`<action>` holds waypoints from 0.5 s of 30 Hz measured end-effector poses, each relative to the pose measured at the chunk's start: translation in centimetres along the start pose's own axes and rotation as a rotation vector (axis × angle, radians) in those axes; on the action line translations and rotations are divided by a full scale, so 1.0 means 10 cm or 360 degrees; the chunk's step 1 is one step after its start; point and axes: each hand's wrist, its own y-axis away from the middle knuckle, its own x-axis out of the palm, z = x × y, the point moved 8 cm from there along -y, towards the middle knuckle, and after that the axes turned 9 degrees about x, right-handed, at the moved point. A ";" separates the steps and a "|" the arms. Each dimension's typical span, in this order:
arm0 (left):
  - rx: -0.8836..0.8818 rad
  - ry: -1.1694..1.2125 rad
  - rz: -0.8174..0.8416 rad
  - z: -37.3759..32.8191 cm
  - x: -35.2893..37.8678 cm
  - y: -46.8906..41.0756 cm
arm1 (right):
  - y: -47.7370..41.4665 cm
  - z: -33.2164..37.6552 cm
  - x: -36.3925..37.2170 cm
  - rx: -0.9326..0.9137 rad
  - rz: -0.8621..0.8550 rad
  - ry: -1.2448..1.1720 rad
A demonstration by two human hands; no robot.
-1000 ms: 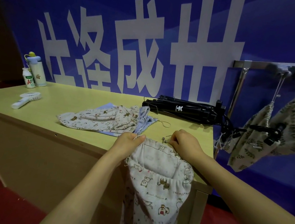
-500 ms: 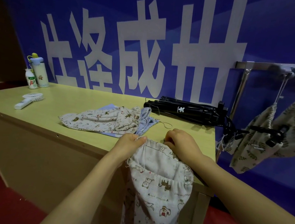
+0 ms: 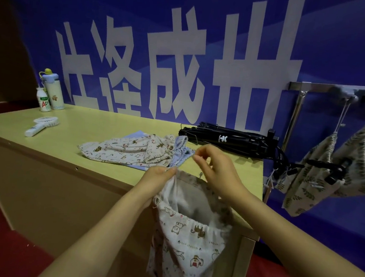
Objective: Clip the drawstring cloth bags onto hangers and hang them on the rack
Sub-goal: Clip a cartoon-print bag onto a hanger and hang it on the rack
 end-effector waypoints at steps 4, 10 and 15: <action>-0.0012 0.0225 -0.0007 -0.11 -0.08 0.22 | 0.17 0.26 0.39 0.0129 0.0599 0.0066; 0.0175 -0.0009 -0.0100 -0.39 -0.41 0.55 | 0.46 0.30 0.76 0.0313 0.1000 0.0181; 0.0168 -0.0140 -0.0110 -0.48 -0.48 0.63 | 0.59 0.63 1.01 0.0040 0.1049 0.0576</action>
